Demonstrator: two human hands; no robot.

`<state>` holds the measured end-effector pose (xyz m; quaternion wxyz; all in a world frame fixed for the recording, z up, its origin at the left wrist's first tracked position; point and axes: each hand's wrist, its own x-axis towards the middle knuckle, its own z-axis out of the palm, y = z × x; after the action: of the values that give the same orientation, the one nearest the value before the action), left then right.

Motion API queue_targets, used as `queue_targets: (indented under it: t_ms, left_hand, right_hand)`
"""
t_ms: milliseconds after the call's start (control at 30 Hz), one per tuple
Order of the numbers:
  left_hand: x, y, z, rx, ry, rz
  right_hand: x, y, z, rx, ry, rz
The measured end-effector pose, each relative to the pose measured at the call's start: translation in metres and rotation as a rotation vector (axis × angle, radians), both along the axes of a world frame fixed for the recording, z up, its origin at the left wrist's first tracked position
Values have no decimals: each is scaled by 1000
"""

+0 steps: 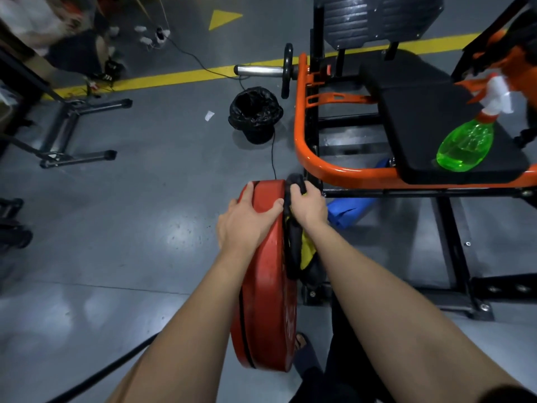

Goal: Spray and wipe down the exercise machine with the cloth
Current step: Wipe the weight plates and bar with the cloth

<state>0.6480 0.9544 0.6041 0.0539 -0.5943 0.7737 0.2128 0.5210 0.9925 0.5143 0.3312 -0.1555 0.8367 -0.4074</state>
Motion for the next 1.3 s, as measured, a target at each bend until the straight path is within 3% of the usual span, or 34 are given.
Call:
queue_targets:
  t_ms: [100,233,333,433,567,700,867,1033,1300]
  left_hand:
    - [1,-2,-1,0,-15,0]
    - [-1,-1,-2,9,-37,-32]
    - [-1,0,-1,-2,-28,-45]
    - [3,2,-2,-8,-12,-46]
    - [7,6,-1,-14,-4,-27]
    - [7,7,0,-26,-5,-28]
    - [7,5,0,5,-2,-16]
    - [16,21,5,-11,64,8]
    - [54,69,17,-43,159,62]
  right_hand:
    - [28,31,17,-160,131,-49]
    - [50,78,30,-370,218,59]
    - [28,49,29,-238,226,97]
    - [6,12,23,-46,56,53]
    - [31,44,28,-104,97,26]
    - [62,98,27,-255,254,184]
    - [52,82,22,-115,290,191]
    - [37,58,31,59,177,190]
    - [58,80,13,-197,463,102]
